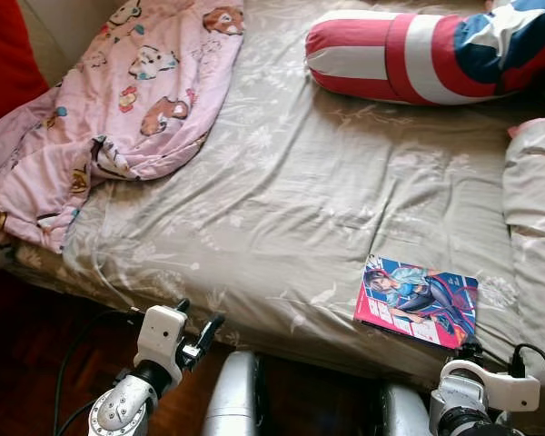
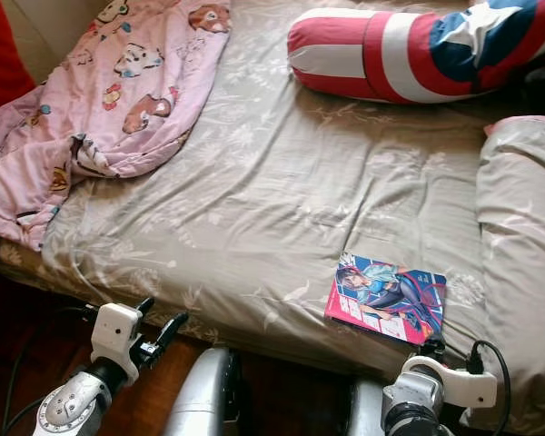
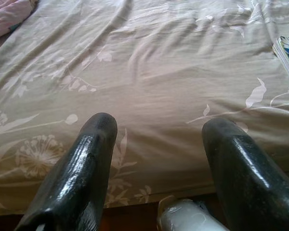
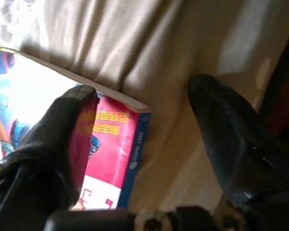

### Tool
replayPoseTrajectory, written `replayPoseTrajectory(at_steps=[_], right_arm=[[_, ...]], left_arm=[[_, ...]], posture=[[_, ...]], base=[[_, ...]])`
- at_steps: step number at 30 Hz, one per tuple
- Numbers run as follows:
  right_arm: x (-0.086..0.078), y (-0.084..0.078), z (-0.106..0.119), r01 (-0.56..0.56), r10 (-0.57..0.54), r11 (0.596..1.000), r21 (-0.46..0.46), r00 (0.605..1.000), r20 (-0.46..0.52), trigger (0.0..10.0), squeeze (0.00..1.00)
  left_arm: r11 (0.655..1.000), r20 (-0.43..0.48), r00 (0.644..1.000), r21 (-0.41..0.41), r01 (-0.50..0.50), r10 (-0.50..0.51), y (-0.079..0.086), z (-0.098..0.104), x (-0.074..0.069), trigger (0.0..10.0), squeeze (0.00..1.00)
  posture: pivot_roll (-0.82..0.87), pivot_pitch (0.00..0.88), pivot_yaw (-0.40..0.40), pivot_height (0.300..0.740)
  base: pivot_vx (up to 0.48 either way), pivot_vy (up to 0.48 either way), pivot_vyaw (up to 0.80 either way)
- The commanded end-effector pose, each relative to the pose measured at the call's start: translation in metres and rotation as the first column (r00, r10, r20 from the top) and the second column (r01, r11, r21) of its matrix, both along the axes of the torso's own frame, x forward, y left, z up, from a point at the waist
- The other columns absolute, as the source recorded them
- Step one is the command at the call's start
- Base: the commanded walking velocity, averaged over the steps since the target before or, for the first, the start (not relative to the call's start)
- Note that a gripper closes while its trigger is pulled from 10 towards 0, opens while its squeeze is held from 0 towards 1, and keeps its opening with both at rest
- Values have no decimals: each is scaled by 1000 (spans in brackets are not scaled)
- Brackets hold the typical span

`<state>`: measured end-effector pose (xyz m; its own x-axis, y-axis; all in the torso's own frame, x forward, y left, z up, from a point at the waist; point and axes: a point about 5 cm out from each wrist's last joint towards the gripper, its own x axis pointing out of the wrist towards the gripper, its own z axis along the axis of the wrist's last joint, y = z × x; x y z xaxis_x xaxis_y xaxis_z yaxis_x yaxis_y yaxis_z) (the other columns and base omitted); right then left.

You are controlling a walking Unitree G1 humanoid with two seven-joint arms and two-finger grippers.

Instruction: Clean up the room

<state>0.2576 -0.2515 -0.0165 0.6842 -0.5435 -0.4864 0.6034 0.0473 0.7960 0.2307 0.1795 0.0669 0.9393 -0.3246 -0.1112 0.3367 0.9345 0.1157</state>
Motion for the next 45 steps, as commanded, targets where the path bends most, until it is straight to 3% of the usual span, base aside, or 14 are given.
replayPoseTrajectory(at_steps=[1,3,4,5,6,12,24,28,30,33,36,37,40,45], right_arm=[[-6,6,-8,-47,47,999,2,998,-39,10000,816],[-5,8,-7,-78,77,997,-15,996,-43,10000,796],[-2,10,-6,-99,98,995,-32,995,-38,10000,306],[-2,10,-6,-99,98,995,-32,995,-38,10000,306],[1,12,-3,-127,126,990,-58,992,-26,10000,0],[1,16,-2,-208,204,966,-152,978,-40,10000,0],[-16,0,-4,-251,244,926,-283,968,-61,10000,0],[-8,5,7,-316,323,848,-426,945,-59,10000,0],[0,13,18,-379,404,755,-535,912,-75,10000,0],[8,26,30,-484,542,562,-670,828,-144,10000,0],[9,29,31,-503,562,523,-689,810,-165,10000,0],[8,40,26,-592,649,437,-677,729,-218,10000,0],[1,50,16,-672,722,319,-669,629,-287,10000,0],[-7,47,6,-721,710,278,-635,599,-370,10000,0]], left_arm=[[1000,-28,999,10,-16,16,3,-8,-3,10000,0],[1000,-24,1000,7,-16,16,2,-8,-3,10000,0],[1000,-23,1000,5,-17,17,2,-8,-2,10000,0],[1000,-23,1000,5,-17,17,2,-8,-2,10000,0],[1000,-22,1000,2,-17,17,1,-9,-1,10000,0],[1000,-17,1000,-13,-23,22,-3,-12,3,10000,0],[999,-9,1000,-39,-18,17,-14,-17,14,10000,0],[999,0,1000,-50,-22,22,-17,-18,18,10000,0],[998,-5,999,-57,-32,32,-17,-20,20,10000,0],[986,-48,993,-122,-117,112,-15,-29,21,10000,0],[982,-56,990,-135,-133,126,-14,-30,22,10000,0],[967,-100,977,-154,-202,188,-9,-38,23,10000,0],[950,-143,960,-172,-262,239,-5,-47,23,10000,0],[942,-180,945,-154,-300,272,6,-55,22,10000,0]], posture=[[211,205,119,628],[209,203,117,628],[207,202,116,628],[207,202,116,628],[199,199,112,628],[164,179,85,628],[106,119,70,628],[96,92,65,628],[83,74,63,628],[67,51,57,628],[67,51,57,628],[53,35,54,628],[51,30,47,628],[50,53,42,633]], base=[[0,0,0],[0,0,0],[0,0,0],[0,0,0],[0,0,0],[0,0,0],[0,0,0],[0,0,0],[0,0,0],[0,0,0],[0,0,0],[0,0,0],[0,0,0],[0,0,0]])
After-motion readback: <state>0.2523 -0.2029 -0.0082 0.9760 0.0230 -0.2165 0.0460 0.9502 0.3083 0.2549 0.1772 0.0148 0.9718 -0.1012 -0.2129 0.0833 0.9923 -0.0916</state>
